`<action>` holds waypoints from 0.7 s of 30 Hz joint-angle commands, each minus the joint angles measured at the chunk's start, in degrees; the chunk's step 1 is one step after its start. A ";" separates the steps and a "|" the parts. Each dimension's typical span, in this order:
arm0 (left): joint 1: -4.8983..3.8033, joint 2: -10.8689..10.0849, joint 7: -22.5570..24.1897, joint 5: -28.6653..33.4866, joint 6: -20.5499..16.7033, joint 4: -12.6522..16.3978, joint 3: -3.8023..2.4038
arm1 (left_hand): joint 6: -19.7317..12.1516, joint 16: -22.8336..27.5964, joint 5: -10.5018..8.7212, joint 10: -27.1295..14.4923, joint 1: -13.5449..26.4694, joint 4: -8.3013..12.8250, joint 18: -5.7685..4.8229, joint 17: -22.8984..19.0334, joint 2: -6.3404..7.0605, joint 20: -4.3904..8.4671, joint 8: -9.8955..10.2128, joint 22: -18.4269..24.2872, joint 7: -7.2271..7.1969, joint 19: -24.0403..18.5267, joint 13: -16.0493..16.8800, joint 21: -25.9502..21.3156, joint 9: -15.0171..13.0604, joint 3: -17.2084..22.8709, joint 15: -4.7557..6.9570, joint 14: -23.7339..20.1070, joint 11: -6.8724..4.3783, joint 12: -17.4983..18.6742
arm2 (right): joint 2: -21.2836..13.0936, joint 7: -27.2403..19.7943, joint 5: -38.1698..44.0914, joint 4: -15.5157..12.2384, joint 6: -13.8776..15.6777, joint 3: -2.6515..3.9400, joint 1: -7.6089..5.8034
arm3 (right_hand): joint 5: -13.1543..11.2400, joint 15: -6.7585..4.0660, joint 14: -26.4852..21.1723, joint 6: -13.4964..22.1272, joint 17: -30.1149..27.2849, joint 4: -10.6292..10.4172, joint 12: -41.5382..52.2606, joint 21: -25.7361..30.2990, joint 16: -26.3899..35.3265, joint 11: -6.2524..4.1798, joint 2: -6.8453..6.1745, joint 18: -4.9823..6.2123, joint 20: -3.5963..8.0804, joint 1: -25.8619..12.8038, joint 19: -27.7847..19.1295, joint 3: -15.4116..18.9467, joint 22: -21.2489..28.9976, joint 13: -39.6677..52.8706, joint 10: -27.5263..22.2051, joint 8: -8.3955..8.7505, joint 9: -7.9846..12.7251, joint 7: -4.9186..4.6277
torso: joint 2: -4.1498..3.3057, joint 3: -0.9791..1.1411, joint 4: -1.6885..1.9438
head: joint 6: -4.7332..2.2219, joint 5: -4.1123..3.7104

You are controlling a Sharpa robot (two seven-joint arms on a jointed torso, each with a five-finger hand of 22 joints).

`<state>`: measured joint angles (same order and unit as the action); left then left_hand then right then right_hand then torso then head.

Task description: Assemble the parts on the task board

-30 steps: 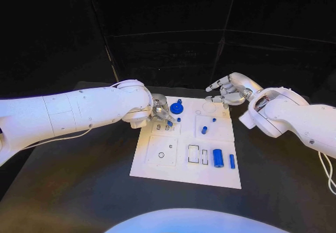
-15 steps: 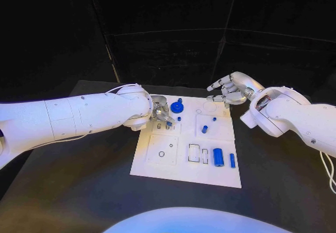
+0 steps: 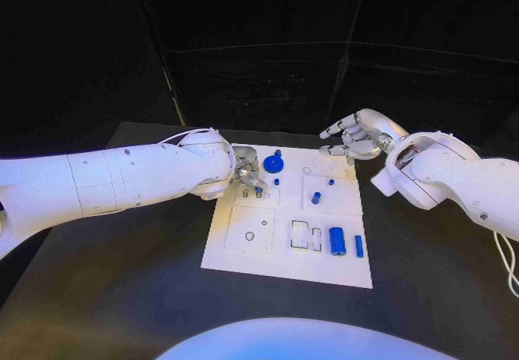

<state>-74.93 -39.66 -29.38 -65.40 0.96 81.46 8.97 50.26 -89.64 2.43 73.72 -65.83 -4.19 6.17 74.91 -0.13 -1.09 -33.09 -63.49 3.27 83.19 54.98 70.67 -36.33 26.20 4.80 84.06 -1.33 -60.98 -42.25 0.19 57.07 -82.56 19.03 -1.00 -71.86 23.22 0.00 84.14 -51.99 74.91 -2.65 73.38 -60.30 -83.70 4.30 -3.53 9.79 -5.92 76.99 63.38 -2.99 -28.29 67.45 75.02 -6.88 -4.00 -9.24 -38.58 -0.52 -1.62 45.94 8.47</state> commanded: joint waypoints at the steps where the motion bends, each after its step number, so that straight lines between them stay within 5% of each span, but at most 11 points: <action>1: -0.04 -0.11 -0.10 -1.29 2.03 0.14 -0.02 | -0.20 -0.36 0.29 0.19 -0.42 9.31 -0.91 15.09 0.34 0.11 -0.14 0.01 -0.20 0.20 -0.08 0.06 -0.08 9.66 0.24 5.94 -0.02 0.22 | 0.09 -0.38 -0.09 0.04 -0.33 0.04 -0.10 | 0.32 -0.43 2.89 -0.27 0.70 0.29 -0.26 0.29 0.10 -0.27 0.19 0.40 0.30 0.56 -0.03 -0.16 0.04 -0.07 -0.14 -0.19 0.09 0.06 | 0.00 -0.01 0.01 | 0.03 0.08; 21: -0.02 0.19 -0.96 -0.32 4.88 -0.11 -0.02 | -0.14 -0.36 0.29 0.23 -0.40 9.32 -0.90 15.09 0.38 0.11 -0.16 0.02 -0.19 0.19 -0.04 0.04 -0.11 9.74 0.23 5.94 -0.02 0.20 | 0.34 -0.40 -0.09 0.28 -0.48 0.03 -0.09 | 0.34 -0.42 2.93 -0.27 0.87 0.24 -0.23 0.27 0.03 -0.26 0.22 0.39 0.30 0.51 -0.01 -0.17 -0.01 -0.02 -0.11 -0.19 0.09 0.05 | 0.01 0.07 0.09 | 0.17 0.20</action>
<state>-74.98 -39.51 -29.71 -65.79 4.11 81.42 8.89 50.26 -89.64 2.36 73.71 -65.49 -3.47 6.17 74.91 0.20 -1.10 -33.07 -63.48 3.30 83.18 55.00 70.67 -36.38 26.91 4.80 84.06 -1.32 -60.98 -41.97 0.16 57.07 -82.27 18.89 -1.00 -71.85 23.20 0.00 84.14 -51.99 74.91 -2.65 73.38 -60.30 -83.70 4.30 -3.53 9.80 -5.93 76.99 63.38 -2.99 -28.30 67.45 75.02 -6.88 -4.01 -9.24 -38.57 -0.48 -1.60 46.11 8.61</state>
